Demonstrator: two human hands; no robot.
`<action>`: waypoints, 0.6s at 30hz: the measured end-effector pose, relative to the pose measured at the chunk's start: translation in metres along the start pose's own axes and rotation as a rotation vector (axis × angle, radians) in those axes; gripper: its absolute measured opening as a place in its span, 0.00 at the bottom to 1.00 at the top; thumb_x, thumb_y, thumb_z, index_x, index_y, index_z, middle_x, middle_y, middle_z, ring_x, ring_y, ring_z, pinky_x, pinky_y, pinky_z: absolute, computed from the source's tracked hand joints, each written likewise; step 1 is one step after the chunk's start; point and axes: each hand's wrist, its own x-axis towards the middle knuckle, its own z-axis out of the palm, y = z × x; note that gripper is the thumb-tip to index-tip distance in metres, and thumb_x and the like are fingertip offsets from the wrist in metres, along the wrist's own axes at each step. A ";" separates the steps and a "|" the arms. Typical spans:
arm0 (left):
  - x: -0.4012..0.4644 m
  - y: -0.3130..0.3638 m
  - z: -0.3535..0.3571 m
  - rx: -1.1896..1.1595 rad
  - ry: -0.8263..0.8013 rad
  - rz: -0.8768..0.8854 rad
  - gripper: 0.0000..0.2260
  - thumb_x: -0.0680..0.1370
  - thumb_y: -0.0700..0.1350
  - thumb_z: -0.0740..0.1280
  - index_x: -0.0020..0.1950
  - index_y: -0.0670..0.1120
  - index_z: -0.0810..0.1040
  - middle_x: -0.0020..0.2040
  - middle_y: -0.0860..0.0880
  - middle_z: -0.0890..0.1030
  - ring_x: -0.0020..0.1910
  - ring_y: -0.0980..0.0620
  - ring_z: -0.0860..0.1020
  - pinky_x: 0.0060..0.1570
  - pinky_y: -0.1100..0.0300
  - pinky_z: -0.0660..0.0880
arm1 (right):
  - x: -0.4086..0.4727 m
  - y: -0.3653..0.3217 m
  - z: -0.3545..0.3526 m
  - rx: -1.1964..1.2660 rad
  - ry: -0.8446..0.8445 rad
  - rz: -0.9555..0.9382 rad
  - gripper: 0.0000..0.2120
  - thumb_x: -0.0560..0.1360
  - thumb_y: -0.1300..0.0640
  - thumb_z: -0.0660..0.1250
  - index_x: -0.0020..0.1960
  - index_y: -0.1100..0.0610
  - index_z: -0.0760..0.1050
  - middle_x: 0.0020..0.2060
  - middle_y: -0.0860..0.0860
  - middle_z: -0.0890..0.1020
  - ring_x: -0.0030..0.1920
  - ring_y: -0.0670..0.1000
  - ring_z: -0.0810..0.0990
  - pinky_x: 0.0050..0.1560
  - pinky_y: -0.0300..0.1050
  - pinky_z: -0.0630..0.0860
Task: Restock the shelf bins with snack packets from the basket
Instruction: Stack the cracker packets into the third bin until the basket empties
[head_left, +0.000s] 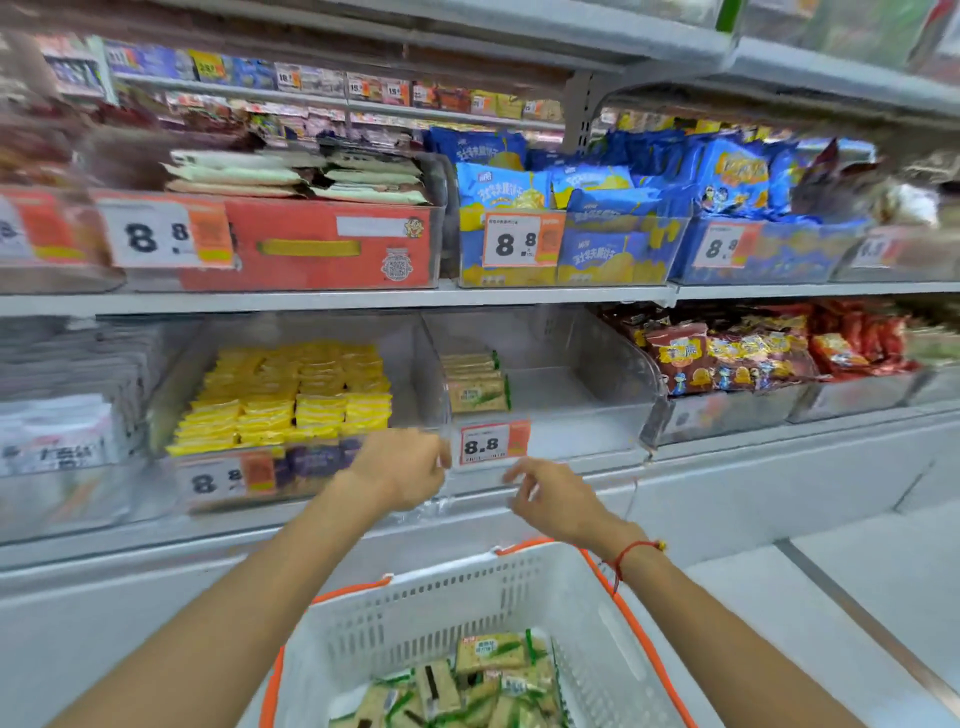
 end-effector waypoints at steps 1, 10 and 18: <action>-0.013 0.002 0.009 -0.039 -0.002 -0.013 0.14 0.78 0.48 0.59 0.61 0.56 0.76 0.62 0.51 0.79 0.62 0.47 0.75 0.56 0.56 0.71 | -0.014 0.003 0.011 -0.001 -0.052 0.029 0.10 0.74 0.57 0.66 0.55 0.51 0.77 0.38 0.45 0.77 0.42 0.47 0.76 0.44 0.41 0.72; -0.087 0.024 0.133 -0.189 -0.165 -0.057 0.16 0.78 0.45 0.60 0.64 0.54 0.74 0.63 0.52 0.77 0.64 0.49 0.74 0.60 0.57 0.69 | -0.088 0.014 0.112 -0.165 -0.373 0.132 0.13 0.77 0.60 0.60 0.57 0.52 0.78 0.59 0.51 0.77 0.57 0.55 0.77 0.49 0.45 0.73; -0.108 0.026 0.249 -0.518 -0.429 -0.223 0.15 0.80 0.42 0.57 0.63 0.52 0.76 0.65 0.50 0.76 0.60 0.48 0.76 0.53 0.56 0.73 | -0.116 0.055 0.206 -0.181 -0.582 0.299 0.15 0.77 0.59 0.59 0.63 0.53 0.74 0.66 0.52 0.72 0.63 0.55 0.74 0.59 0.47 0.71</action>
